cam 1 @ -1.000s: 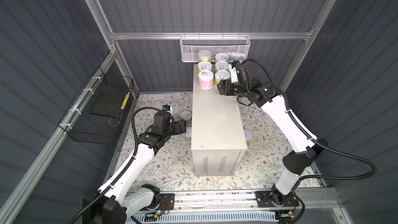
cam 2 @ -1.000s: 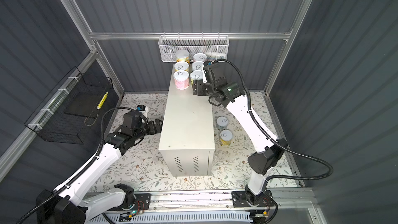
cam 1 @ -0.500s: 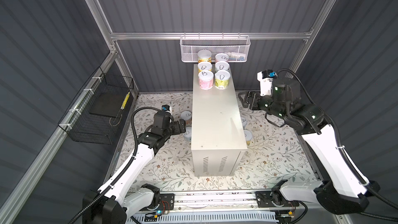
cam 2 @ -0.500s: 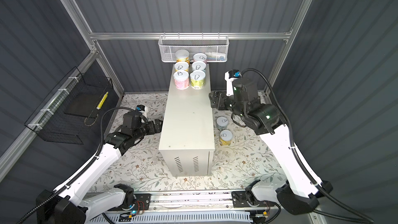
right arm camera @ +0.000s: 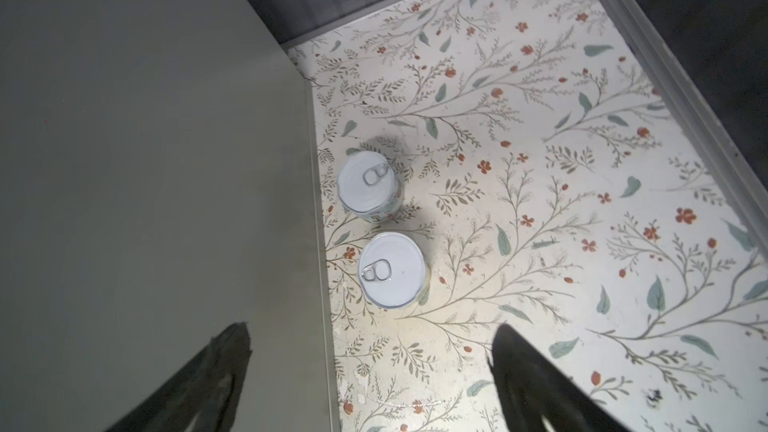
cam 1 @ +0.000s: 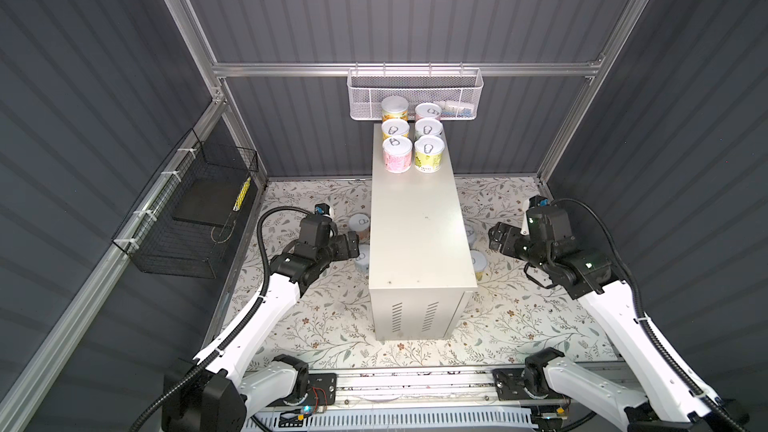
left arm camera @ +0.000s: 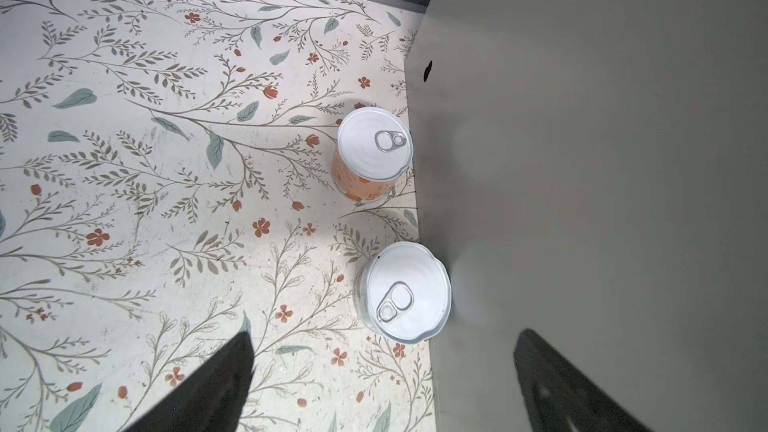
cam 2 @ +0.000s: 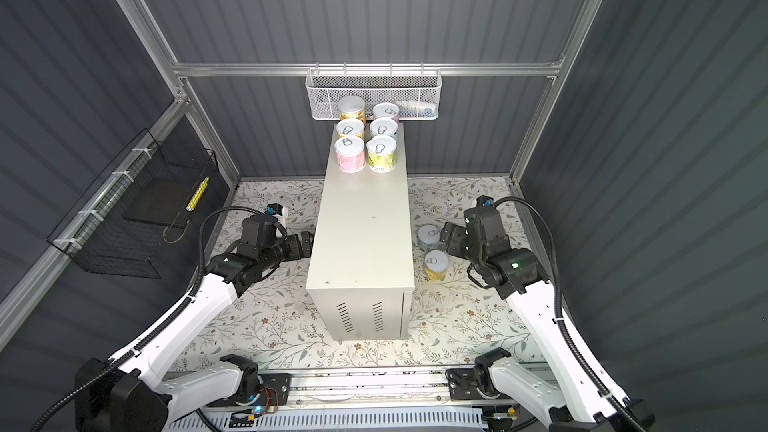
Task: Place and organize the canned foods onto the counter
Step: 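Open the right gripper and withdraw it down beside the cabinet, then close the left gripper on a white-lidded floor can while the right gripper hovers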
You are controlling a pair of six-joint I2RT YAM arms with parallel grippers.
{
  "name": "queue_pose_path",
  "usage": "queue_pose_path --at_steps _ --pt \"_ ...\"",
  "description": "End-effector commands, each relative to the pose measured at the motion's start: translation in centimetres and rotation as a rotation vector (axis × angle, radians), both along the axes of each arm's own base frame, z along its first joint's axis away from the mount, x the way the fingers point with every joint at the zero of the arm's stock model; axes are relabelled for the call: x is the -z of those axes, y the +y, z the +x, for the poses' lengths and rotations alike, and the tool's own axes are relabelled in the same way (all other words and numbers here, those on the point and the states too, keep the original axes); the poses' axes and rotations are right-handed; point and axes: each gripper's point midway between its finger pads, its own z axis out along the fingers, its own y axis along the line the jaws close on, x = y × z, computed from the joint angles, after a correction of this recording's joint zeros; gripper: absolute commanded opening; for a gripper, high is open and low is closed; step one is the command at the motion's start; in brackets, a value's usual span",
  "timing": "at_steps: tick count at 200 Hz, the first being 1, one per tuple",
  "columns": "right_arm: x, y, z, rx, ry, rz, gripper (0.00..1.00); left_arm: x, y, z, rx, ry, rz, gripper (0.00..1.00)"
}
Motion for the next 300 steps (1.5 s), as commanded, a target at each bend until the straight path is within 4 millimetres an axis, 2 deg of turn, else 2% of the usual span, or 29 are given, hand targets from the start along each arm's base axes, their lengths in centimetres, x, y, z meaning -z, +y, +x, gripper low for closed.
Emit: queue_pose_path --at_steps 1,38,74,106,173,300 --pt "1.3 -0.1 0.6 0.038 0.0 0.051 0.95 1.5 0.4 -0.8 0.01 0.042 0.024 0.99" --pt "2.9 0.9 1.0 0.018 0.03 0.092 0.96 3.4 0.0 -1.1 0.022 0.096 0.013 1.0" --pt "3.0 1.5 1.5 -0.004 0.035 0.104 0.97 4.9 -1.8 -0.9 0.084 0.131 -0.056 0.99" --pt "3.1 2.0 1.7 -0.023 0.046 0.121 0.97 7.5 -3.2 -0.9 0.124 0.196 -0.096 0.99" --pt "2.1 2.1 1.9 -0.012 0.035 0.139 0.97 9.8 -3.8 -0.9 0.146 0.232 -0.106 0.99" --pt "1.0 2.6 2.6 -0.015 0.024 0.159 0.98 14.1 -5.1 -0.1 0.153 0.288 -0.004 0.99"
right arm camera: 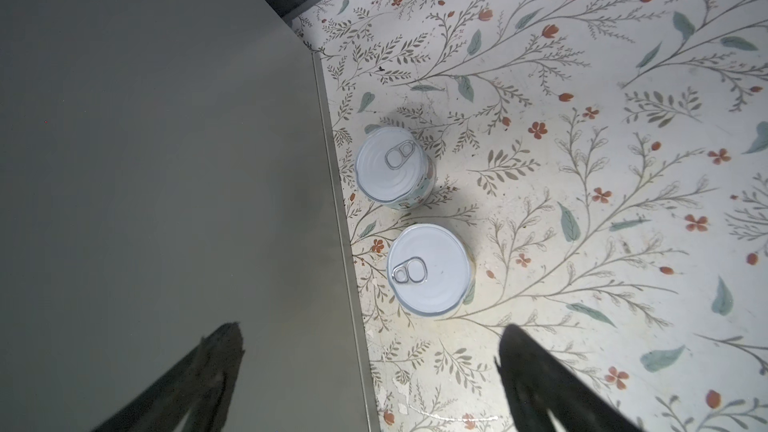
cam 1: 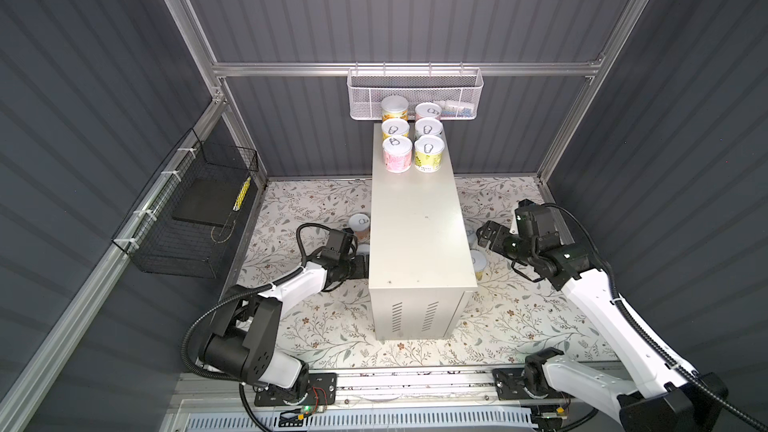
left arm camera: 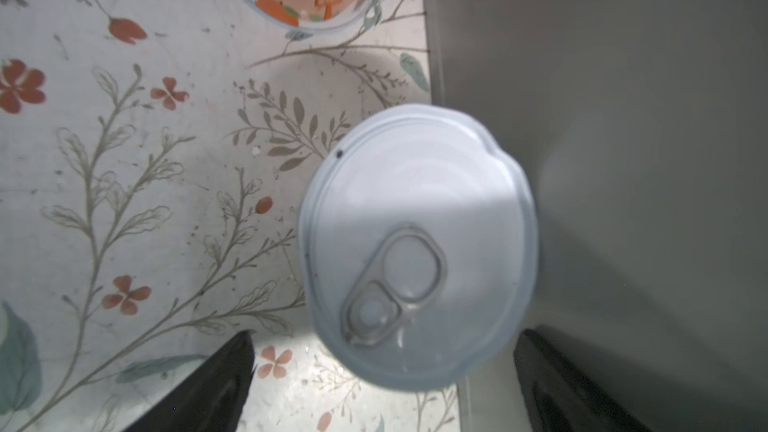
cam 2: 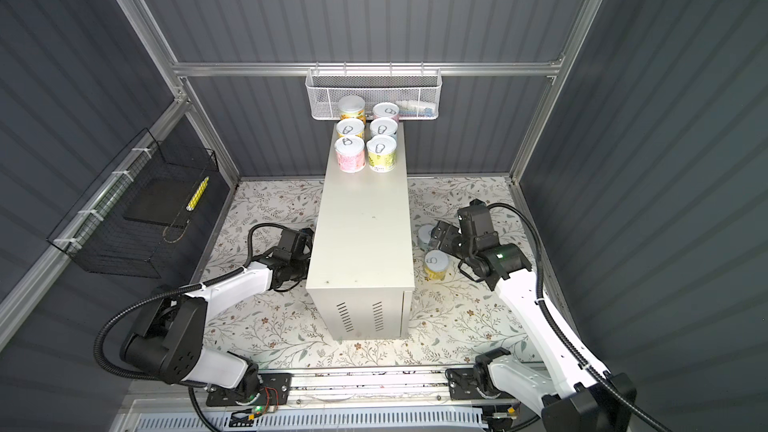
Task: Place and organize the canned foods onto the counter
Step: 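Close the left gripper on a white-lidded floor can while the right gripper hovers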
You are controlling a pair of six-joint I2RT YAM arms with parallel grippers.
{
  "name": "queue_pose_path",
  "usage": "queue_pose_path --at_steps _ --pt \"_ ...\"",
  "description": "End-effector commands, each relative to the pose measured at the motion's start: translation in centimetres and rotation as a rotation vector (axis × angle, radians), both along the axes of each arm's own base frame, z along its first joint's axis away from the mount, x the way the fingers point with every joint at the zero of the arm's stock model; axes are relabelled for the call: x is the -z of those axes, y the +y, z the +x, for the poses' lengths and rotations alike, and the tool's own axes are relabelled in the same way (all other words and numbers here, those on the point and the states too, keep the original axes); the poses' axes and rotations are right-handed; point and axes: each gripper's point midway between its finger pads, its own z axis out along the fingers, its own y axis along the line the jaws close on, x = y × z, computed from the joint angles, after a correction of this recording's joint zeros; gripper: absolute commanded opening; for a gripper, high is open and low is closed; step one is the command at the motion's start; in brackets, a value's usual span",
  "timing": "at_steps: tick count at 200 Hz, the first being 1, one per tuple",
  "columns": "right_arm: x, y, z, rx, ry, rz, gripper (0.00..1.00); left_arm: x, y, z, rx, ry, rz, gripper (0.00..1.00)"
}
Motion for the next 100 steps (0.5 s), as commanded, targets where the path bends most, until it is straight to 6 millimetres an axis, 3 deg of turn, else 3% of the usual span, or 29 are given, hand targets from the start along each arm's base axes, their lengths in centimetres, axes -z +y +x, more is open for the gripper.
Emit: queue_pose_path --at_steps 1,100 --pt "-1.1 0.0 0.3 0.004 -0.017 0.012 0.97 -0.2 -0.4 1.0 0.004 -0.035 0.004 0.99" --pt "-2.1 0.3 0.7 -0.002 -0.009 0.005 0.98 0.1 0.0 3.3 -0.061 -0.087 0.034 0.97"
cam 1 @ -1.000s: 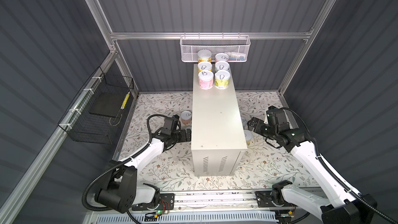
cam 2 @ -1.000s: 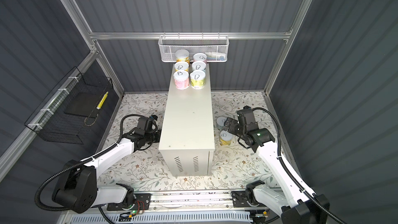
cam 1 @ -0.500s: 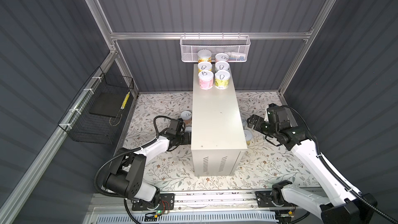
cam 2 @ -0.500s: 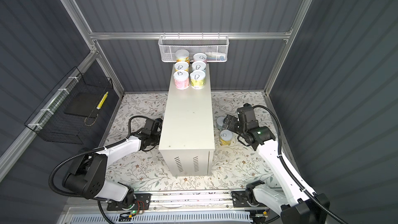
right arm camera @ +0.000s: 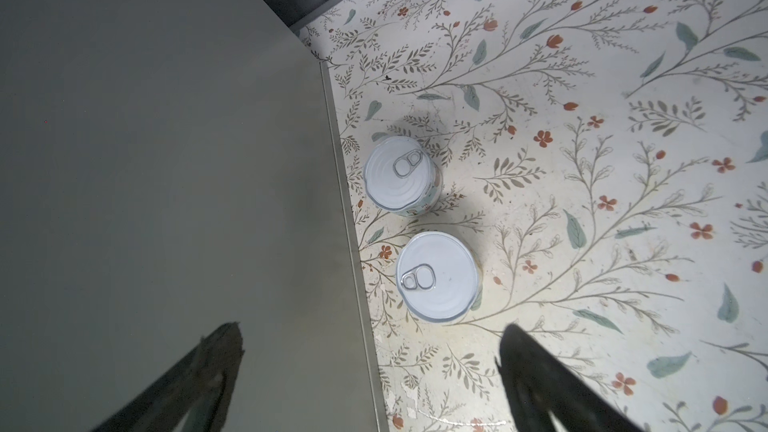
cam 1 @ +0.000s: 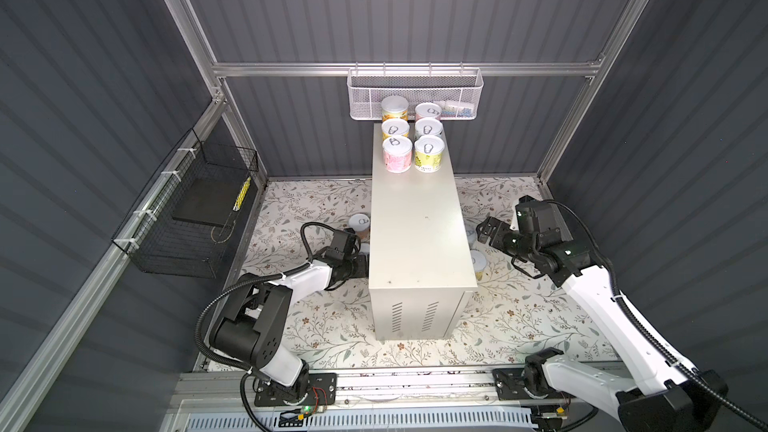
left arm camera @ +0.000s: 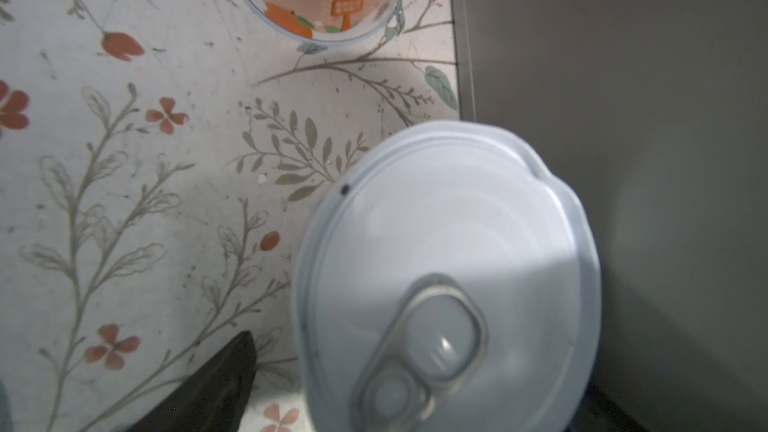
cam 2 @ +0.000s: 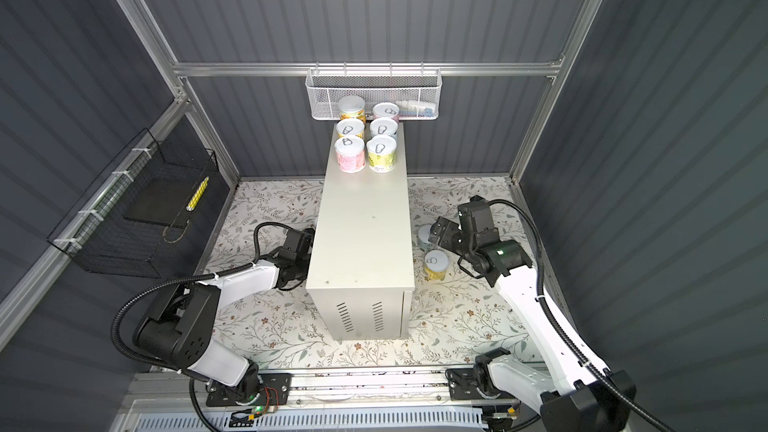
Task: Place and organize the canned foods onto the counter
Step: 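Close the left gripper on a white-lidded floor can while the right gripper hovers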
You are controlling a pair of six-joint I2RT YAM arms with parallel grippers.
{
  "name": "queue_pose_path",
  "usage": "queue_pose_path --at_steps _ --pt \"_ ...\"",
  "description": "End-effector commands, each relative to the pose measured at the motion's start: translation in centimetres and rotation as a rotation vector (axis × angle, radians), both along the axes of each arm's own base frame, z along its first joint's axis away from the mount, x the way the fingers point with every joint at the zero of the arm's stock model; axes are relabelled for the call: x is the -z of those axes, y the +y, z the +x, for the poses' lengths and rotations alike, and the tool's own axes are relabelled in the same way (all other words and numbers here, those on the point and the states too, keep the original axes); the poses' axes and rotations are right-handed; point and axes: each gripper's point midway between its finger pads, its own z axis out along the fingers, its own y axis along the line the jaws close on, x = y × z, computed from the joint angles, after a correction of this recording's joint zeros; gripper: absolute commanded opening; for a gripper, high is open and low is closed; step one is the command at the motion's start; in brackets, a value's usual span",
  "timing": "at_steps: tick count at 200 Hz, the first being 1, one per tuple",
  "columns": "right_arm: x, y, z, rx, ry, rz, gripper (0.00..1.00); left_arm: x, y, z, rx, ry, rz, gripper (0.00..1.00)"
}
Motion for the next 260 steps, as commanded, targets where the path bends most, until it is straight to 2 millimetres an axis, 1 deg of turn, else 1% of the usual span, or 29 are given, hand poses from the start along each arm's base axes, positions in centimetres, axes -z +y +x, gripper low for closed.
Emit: queue_pose_path --at_steps 1,25,26,28,33,58,79,113,138,140,144,166,189,225,260 --pt "-0.9 0.1 0.1 -0.006 0.001 -0.006 0.98 -1.0 -0.1 1.6 -0.03 -0.052 0.003 0.97" --pt "-1.2 0.2 0.0 -0.01 0.002 -0.01 0.98 -1.3 0.0 2.2 -0.042 -0.074 0.009 0.97" --pt "-0.7 0.2 0.1 -0.01 0.018 -0.015 0.98 -1.3 0.0 2.2 -0.042 -0.075 0.009 0.97" --pt "-0.3 0.2 0.3 -0.008 0.03 -0.02 0.97 -1.2 0.0 2.2 -0.044 -0.074 0.011 0.97" --pt "-0.2 0.2 0.3 -0.007 0.036 -0.024 0.97 -1.1 0.2 2.3 -0.049 -0.077 0.013 0.97" --pt "-0.2 0.1 0.1 -0.001 0.039 -0.034 0.97 -0.6 0.8 2.7 -0.08 -0.075 0.017 0.97" --pt "0.1 -0.1 -0.1 0.009 0.042 -0.039 0.97 -0.8 1.4 3.0 -0.101 -0.086 0.025 0.97" --pt "0.5 0.2 -0.4 0.005 0.053 -0.031 0.97 -0.9 2.6 3.4 -0.127 -0.091 0.047 0.97" --pt "1.5 0.2 -0.5 0.005 0.063 -0.036 0.98 -0.9 2.4 3.6 -0.122 -0.086 0.04 0.96" --pt "0.9 0.1 -0.7 0.005 0.041 -0.028 0.98 -0.9 2.4 3.6 -0.122 -0.084 0.04 0.96" --pt "0.8 0.1 -0.8 0.005 0.034 -0.023 0.97 -0.9 2.3 3.6 -0.12 -0.084 0.041 0.96" --pt "1.6 0.1 -1.1 0.006 0.041 -0.021 0.97 -0.9 2.1 4.2 -0.109 -0.09 0.045 0.96" --pt "1.6 0.2 -1.2 -0.006 0.037 -0.019 0.98 -1.2 1.7 5.1 -0.097 -0.113 0.045 0.97" --pt "1.2 0.6 -0.9 -0.025 0.021 -0.01 0.98 -1.2 2.1 6.3 -0.12 -0.128 0.088 0.96" --pt "1.8 1.2 -0.5 -0.045 0.031 0.006 0.98 -0.5 3.0 6.6 -0.158 -0.132 0.129 0.93"
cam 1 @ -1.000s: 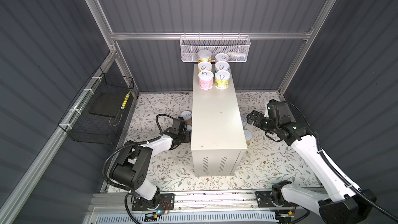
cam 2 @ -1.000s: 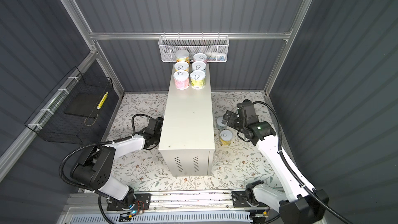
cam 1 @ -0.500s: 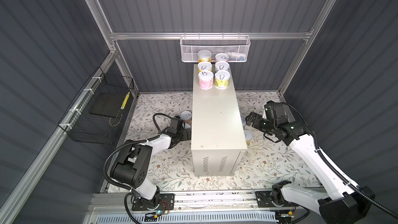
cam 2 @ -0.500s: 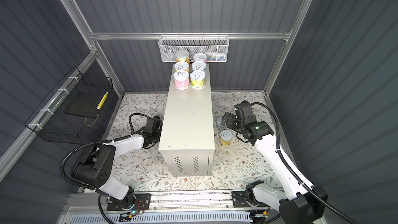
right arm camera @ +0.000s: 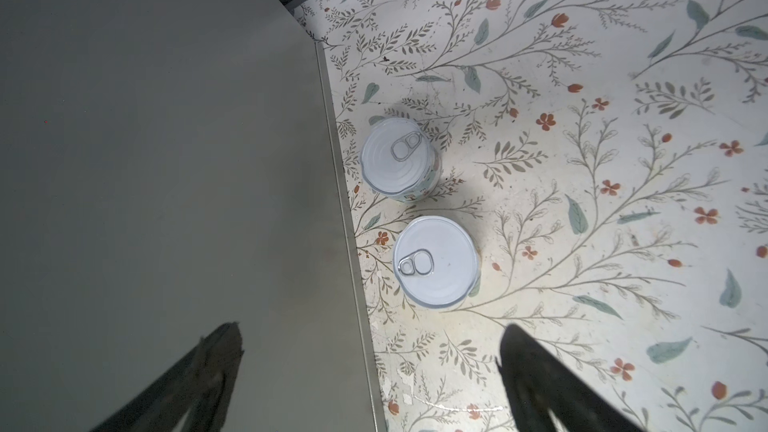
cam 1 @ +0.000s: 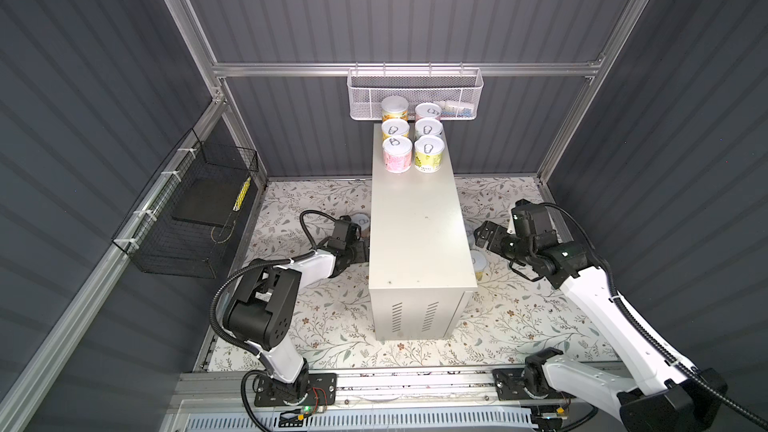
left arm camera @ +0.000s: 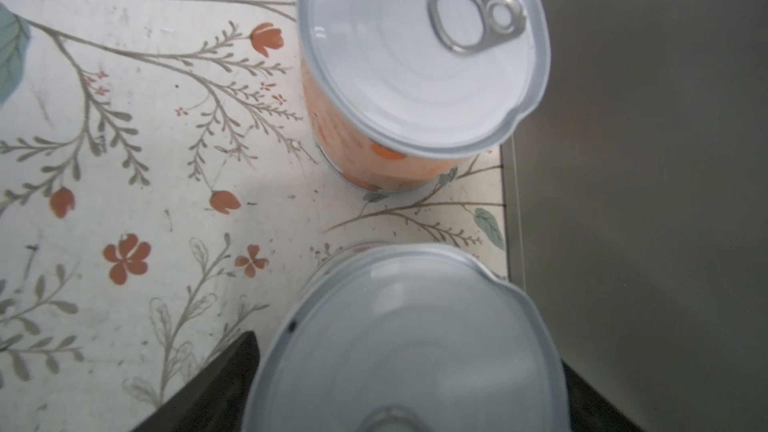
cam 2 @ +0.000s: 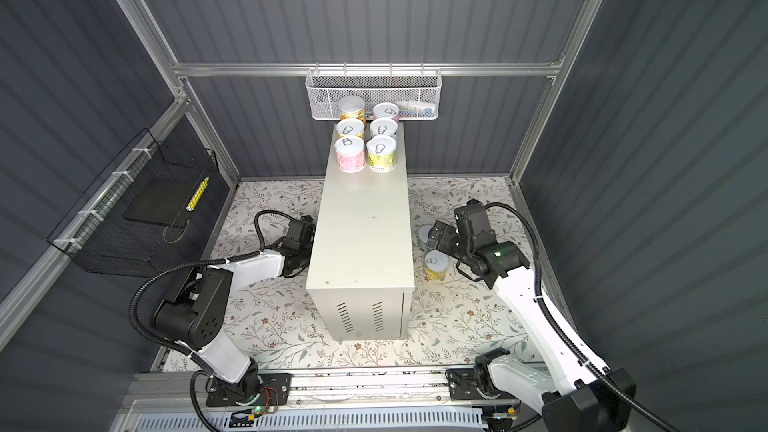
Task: Place and organize the canned foods onto the counter
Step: 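Close the left gripper on a white-lidded floor can while the right gripper hovers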
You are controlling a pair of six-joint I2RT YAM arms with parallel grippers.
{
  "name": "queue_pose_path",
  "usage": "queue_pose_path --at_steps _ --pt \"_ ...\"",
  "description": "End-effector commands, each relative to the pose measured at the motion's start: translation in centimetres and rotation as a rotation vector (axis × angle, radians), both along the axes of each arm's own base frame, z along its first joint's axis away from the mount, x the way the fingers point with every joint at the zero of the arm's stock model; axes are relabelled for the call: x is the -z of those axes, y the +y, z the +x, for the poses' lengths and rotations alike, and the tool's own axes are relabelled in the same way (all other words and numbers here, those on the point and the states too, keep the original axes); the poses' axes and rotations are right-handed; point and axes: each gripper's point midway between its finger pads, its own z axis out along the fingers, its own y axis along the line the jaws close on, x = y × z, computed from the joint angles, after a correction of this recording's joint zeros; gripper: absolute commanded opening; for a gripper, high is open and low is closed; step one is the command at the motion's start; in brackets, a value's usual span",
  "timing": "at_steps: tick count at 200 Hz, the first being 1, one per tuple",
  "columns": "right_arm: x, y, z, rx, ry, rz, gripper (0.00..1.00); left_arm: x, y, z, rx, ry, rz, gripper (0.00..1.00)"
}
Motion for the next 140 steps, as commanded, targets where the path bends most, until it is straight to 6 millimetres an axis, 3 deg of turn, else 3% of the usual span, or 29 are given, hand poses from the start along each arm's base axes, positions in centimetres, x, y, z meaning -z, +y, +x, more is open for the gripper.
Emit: queue_pose_path --at_steps 1,27,64,76,93,140 --pt "0.6 0.6 0.2 -0.025 0.005 0.011 0.98 0.0 1.0 1.0 -0.037 -0.024 0.049 0.93" --pt "0.5 0.8 0.4 -0.034 0.004 0.007 0.98 0.6 1.2 1.0 -0.047 -0.026 0.061 0.86" --pt "-0.1 0.8 0.6 -0.04 -0.008 0.003 0.97 1.0 1.5 0.6 -0.061 -0.026 0.066 0.63" --pt "-0.3 0.8 0.6 -0.041 -0.01 0.005 0.97 1.1 1.4 0.4 -0.053 -0.021 0.067 0.47" --pt "0.5 1.1 1.1 -0.043 0.02 -0.005 0.97 1.2 1.3 0.1 -0.052 -0.012 0.065 0.0" --pt "-0.2 1.7 1.6 -0.052 0.013 -0.003 0.97 -1.0 0.8 -1.1 -0.041 -0.04 0.026 0.0"
